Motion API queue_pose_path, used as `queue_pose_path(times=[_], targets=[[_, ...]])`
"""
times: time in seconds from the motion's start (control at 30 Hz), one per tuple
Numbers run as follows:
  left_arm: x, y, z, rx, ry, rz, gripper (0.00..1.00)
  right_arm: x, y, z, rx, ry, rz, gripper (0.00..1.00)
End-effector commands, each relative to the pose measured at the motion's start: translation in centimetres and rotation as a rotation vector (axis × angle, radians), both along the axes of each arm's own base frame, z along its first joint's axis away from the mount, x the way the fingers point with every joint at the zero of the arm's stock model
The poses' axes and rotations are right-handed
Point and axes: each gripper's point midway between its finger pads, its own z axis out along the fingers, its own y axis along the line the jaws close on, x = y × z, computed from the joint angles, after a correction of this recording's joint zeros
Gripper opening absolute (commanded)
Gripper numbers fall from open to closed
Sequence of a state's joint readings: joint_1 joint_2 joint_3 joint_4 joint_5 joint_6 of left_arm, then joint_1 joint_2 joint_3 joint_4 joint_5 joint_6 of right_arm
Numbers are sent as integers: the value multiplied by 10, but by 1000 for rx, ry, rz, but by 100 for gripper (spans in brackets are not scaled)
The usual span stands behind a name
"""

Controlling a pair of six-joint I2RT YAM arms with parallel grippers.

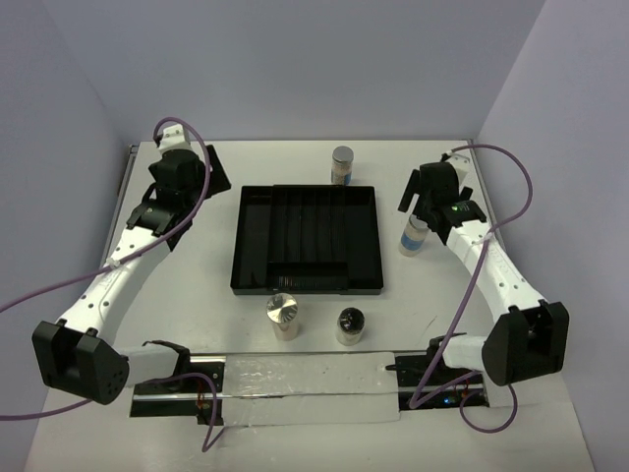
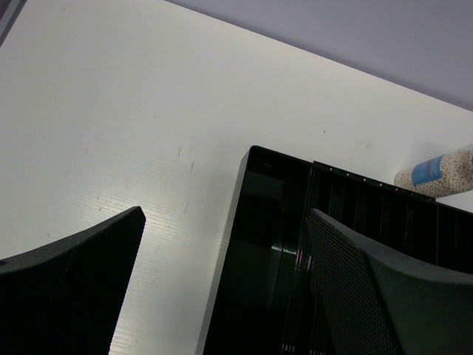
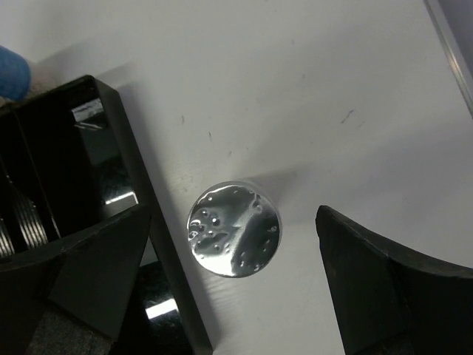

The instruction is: Organize the condiment bottles

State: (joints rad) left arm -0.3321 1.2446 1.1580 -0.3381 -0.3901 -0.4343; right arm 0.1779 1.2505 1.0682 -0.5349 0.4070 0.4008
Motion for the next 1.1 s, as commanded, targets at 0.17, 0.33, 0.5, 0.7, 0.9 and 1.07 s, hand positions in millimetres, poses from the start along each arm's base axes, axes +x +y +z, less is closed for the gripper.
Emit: queue_pose_path(times=[0.17, 0.33, 0.5, 0.7, 0.9, 1.07], targets=[[3, 0, 10, -4, -19, 4, 99, 4, 1, -34, 41, 47, -10, 100], [4, 0, 9, 0, -17, 6, 99, 7, 5, -46, 53, 71, 2, 99], [4, 0, 7, -2, -15, 4, 99, 5, 3, -49, 47, 68, 0, 91], [7, -1, 2, 2, 0, 4, 99, 5, 1, -50, 37, 70, -13, 71], [5, 3, 7, 3, -21, 25, 99, 6, -4, -29, 17, 26, -26, 42], [4, 11, 9, 1, -31, 76, 99, 9, -5, 18, 3, -61, -20, 34]])
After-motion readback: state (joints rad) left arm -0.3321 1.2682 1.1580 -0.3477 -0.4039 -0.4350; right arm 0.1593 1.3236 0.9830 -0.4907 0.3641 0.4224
